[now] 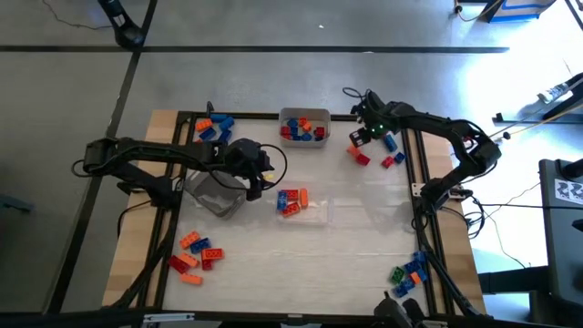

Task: Sort blocks by size
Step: Put the small red game piece into the gray bin

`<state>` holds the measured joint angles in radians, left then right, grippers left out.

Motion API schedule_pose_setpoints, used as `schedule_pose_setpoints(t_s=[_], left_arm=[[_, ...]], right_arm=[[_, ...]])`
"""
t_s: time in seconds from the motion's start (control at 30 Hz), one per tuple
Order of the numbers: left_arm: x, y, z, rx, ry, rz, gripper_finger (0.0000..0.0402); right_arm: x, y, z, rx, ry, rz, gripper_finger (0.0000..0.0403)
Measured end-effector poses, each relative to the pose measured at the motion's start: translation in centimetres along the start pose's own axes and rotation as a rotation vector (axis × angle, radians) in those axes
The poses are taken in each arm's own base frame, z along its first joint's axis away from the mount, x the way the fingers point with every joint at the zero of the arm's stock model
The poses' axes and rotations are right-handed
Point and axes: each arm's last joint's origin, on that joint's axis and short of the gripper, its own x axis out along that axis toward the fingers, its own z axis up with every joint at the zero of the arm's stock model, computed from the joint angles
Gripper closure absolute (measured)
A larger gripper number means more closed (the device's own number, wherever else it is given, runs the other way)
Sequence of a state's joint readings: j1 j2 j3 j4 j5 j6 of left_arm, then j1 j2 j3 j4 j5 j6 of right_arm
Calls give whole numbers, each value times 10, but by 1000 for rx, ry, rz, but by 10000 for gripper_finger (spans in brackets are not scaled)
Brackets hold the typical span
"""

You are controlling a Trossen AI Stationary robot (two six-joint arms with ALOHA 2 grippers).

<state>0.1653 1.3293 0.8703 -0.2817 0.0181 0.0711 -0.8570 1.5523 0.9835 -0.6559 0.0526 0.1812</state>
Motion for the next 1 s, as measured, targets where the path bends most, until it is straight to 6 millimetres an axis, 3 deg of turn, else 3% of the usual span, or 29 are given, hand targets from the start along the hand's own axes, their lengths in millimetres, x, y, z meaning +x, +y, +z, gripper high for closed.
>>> schedule_pose_setpoints(t_s=[0.47,0.8,1.0], left_arm=[[-7,0,2,13,-21,2,170],[-41,0,5,15,-82,7,170],[-49,0,6,33,-105,12,170]], right_arm=[[-42,11,18,-54,-227,145,257],[-52,49,26,-171,-401,272,255],[-62,73,31,-209,-541,350,255]])
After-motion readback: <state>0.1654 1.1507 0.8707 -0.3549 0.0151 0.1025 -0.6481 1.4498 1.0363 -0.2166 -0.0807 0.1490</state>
